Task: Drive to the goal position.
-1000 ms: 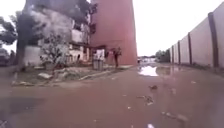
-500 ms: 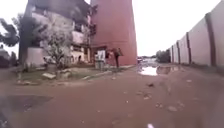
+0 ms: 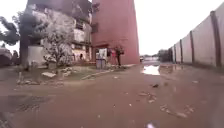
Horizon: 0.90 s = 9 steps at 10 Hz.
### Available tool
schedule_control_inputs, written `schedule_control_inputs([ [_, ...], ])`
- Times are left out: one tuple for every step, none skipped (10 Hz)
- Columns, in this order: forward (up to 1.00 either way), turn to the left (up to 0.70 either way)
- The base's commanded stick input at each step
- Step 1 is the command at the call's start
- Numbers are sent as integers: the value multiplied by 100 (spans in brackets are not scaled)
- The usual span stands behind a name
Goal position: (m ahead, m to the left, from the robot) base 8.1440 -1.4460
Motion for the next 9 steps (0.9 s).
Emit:
schedule_control_inputs([
  [70, 0],
  [70, 0],
  [70, 0],
  [70, 0],
  [70, 0],
  [70, 0],
  [70, 0],
  [70, 0],
  [70, 0],
])
